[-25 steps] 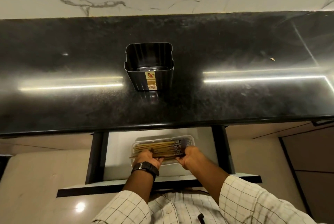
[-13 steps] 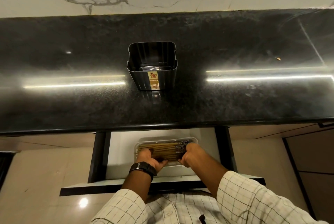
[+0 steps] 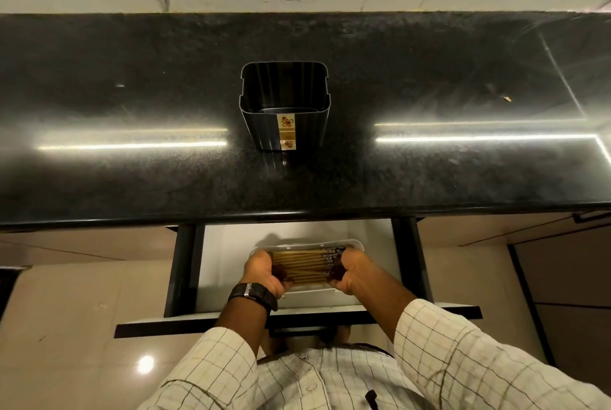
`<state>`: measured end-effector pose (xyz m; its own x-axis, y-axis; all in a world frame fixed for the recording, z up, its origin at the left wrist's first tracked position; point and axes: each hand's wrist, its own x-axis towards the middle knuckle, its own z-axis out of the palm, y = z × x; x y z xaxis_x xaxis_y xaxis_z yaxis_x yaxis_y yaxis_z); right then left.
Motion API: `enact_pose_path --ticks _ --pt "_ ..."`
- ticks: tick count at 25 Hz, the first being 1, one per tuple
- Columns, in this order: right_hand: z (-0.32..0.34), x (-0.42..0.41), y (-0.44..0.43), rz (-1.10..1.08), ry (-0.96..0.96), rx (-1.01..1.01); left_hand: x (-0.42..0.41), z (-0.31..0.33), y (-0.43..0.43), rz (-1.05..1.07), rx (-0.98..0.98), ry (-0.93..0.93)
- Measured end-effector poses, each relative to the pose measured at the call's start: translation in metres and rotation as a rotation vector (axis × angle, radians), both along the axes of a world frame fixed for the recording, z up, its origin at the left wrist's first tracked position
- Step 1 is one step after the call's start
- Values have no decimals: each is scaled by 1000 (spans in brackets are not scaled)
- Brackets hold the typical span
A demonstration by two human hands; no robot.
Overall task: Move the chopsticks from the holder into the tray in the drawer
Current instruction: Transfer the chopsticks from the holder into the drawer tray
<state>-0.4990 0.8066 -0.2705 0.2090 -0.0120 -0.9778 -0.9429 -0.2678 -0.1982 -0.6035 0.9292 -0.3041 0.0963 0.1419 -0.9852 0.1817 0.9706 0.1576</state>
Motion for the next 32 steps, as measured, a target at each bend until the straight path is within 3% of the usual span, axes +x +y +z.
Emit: enact_pose_path --ticks 6,17,26,32 --pt "-17 -4 9 26 -56 19 -2 2 2 -17 -82 55" --pt "-38 -2 11 92 -28 5 -9 -18 4 -187 82 104" --pt "-62 -12 6 39 -176 -70 -2 -23 0 -127 21 142" --pt "-69 -13 5 81 -238 -139 -3 -22 1 -211 6 142"
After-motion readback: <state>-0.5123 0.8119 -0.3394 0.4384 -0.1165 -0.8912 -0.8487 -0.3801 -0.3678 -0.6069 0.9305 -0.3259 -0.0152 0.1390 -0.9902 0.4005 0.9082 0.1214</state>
